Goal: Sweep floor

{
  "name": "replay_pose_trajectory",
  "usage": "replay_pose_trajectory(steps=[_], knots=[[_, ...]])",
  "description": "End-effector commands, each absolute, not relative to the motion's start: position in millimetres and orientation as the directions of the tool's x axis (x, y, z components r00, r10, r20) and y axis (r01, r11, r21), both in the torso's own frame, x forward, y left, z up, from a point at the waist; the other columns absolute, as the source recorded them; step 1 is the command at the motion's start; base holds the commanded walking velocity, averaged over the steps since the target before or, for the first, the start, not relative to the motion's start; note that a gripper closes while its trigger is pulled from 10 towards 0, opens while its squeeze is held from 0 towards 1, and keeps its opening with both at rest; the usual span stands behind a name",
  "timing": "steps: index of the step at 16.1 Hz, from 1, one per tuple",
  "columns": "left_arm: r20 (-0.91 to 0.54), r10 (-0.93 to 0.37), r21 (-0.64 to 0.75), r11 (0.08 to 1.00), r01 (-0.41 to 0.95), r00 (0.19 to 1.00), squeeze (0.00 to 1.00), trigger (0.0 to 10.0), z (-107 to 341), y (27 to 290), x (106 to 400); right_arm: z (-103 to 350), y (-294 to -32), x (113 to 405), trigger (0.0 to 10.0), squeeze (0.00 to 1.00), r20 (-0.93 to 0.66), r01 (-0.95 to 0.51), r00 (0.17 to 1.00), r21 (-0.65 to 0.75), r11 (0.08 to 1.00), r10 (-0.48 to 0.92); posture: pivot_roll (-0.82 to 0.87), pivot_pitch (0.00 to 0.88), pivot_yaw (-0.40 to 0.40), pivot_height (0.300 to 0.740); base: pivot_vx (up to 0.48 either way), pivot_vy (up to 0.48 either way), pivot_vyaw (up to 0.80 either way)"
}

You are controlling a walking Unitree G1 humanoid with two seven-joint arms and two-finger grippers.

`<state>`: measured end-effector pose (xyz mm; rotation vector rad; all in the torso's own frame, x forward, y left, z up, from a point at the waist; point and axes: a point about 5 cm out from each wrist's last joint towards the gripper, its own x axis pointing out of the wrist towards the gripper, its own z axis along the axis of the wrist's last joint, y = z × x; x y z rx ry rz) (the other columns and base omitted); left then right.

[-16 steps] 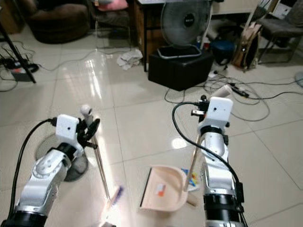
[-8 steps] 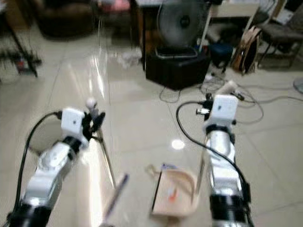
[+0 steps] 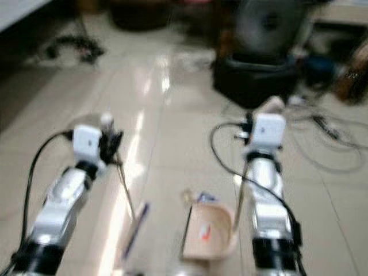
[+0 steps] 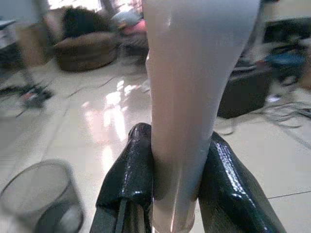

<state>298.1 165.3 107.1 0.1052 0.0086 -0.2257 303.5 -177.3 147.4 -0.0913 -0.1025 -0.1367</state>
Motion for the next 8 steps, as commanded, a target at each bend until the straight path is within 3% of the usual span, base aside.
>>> replay_pose_trajectory(steps=[1,7,8], knots=[[0.033,-0.226,0.122,0.968,0.220,0.974,0.00,10.0,119.3,162.7,302.1,160.0,-184.1,304.7,10.0,0.00,0.160,0.163,0.976,-0.082,0.983,-0.148,0.00,0.062,0.027,0.740,0.000,-0.428,0.80],[0.039,-0.227,0.131,0.967,0.220,0.973,0.00,10.0,120.6,161.8,302.5,162.1,-188.8,303.6,10.0,0.00,0.172,0.177,0.972,-0.100,0.979,-0.158,-0.01,0.079,0.036,0.740,0.000,-0.418,0.79],[0.015,-0.200,0.097,0.975,0.197,0.980,0.00,10.0,118.0,165.9,302.6,160.9,-188.8,301.7,10.0,0.00,0.171,0.188,0.971,-0.092,0.978,-0.170,-0.01,0.079,0.037,0.740,0.000,0.000,0.00]])
